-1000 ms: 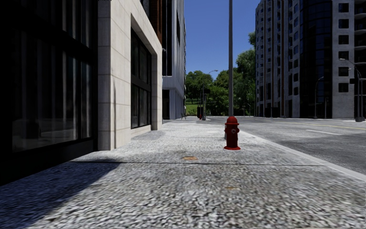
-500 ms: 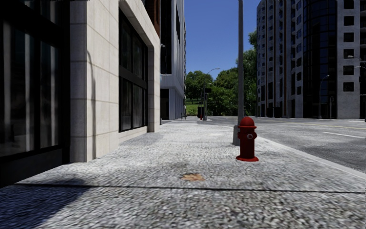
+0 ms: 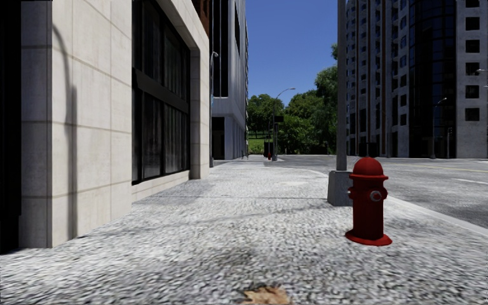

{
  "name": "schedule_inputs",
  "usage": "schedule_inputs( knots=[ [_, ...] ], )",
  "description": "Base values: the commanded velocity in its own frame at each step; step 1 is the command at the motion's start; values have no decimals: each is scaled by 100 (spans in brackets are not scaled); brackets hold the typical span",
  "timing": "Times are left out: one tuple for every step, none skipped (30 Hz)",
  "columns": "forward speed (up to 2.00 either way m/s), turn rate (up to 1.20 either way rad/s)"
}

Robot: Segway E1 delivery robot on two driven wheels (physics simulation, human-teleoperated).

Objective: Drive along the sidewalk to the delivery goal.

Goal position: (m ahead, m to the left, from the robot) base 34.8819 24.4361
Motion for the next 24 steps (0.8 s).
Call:
schedule_inputs(
  knots=[
    [200,0],
    [200,0],
    [200,0],
    [200,0],
    [200,0],
    [200,0],
    [200,0],
    [200,0],
    [200,0],
    [200,0],
    [200,0],
    [200,0],
    [200,0],
    [200,0],
    [200,0],
    [200,0],
    [200,0],
    [200,0],
    [200,0],
    [200,0],
    [200,0],
    [200,0],
    [200,0],
    [200,0]
  ],
)
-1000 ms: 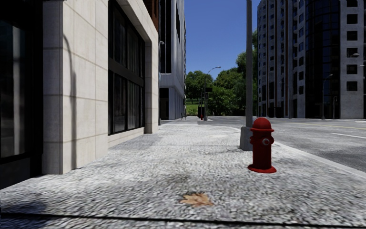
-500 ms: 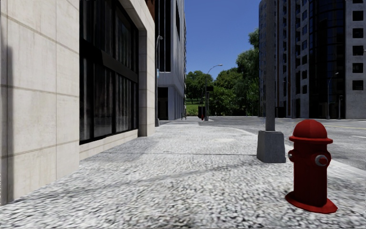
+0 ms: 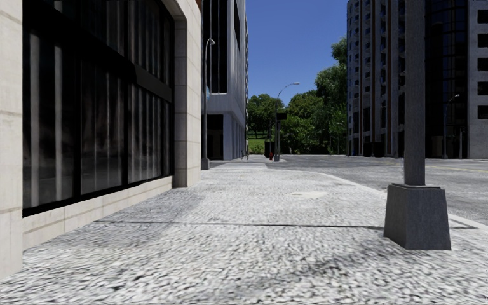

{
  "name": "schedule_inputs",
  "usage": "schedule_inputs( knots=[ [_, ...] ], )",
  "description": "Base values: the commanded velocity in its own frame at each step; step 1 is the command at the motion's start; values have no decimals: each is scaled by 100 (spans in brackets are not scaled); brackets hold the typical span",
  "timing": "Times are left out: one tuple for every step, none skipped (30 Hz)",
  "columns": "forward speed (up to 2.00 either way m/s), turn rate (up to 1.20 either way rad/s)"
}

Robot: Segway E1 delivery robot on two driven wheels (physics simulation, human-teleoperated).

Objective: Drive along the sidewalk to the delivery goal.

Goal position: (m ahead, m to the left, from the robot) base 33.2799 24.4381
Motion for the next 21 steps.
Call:
schedule_inputs(
  knots=[
    [200,0],
    [200,0],
    [200,0],
    [200,0],
    [200,0],
    [200,0],
    [200,0],
    [200,0],
    [200,0],
    [200,0],
    [200,0],
    [200,0],
    [200,0],
    [200,0],
    [200,0],
    [200,0],
    [200,0],
    [200,0],
    [200,0],
    [200,0],
    [200,0]
  ],
)
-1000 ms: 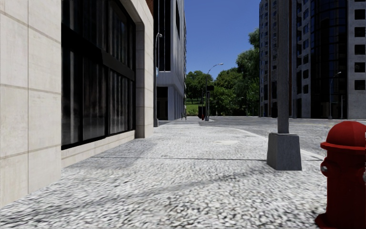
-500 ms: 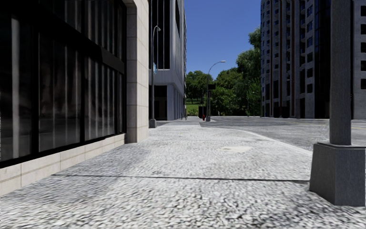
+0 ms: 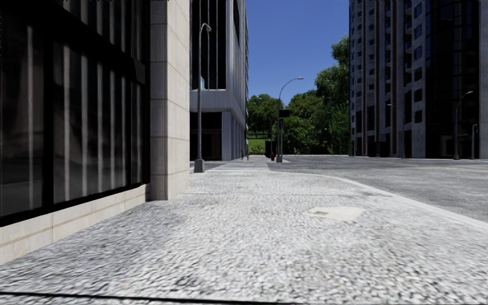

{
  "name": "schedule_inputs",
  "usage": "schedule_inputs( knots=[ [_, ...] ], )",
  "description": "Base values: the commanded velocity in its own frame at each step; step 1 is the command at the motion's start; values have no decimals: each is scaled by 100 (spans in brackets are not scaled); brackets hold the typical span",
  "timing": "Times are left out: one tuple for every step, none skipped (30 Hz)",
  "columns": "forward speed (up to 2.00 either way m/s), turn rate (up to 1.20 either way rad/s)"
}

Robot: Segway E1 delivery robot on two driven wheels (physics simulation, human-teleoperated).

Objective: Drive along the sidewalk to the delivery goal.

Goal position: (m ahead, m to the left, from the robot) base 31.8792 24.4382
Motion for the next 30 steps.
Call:
schedule_inputs(
  knots=[
    [200,0],
    [200,0],
    [200,0],
    [200,0],
    [200,0],
    [200,0],
    [200,0],
    [200,0],
    [200,0],
    [200,0],
    [200,0],
    [200,0],
    [200,0],
    [200,0],
    [200,0],
    [200,0],
    [200,0],
    [200,0],
    [200,0],
    [200,0],
    [200,0],
    [200,0],
    [200,0],
    [200,0],
    [200,0],
    [200,0],
    [200,0],
    [200,0],
    [200,0],
    [200,0]
  ],
)
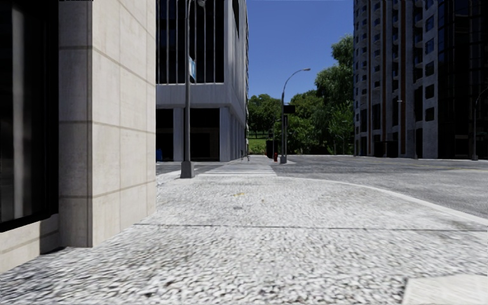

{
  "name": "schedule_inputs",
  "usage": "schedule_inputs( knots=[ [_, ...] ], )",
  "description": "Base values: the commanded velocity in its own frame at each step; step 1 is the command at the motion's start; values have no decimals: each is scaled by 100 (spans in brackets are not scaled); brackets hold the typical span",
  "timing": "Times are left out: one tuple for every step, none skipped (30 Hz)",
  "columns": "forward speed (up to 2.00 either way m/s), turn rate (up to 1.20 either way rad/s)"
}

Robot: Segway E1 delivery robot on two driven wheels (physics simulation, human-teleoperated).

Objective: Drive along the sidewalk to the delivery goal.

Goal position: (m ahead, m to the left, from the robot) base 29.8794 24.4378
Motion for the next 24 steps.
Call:
schedule_inputs(
  knots=[
    [200,0],
    [200,0],
    [200,0],
    [200,0],
    [200,0],
    [200,0],
    [200,0],
    [200,0],
    [200,0],
    [200,0],
    [200,0],
    [200,0],
    [200,0],
    [200,0],
    [200,0],
    [200,0],
    [200,0],
    [200,0],
    [200,0],
    [200,0],
    [200,0],
    [200,0],
    [200,0],
    [200,0]
  ],
)
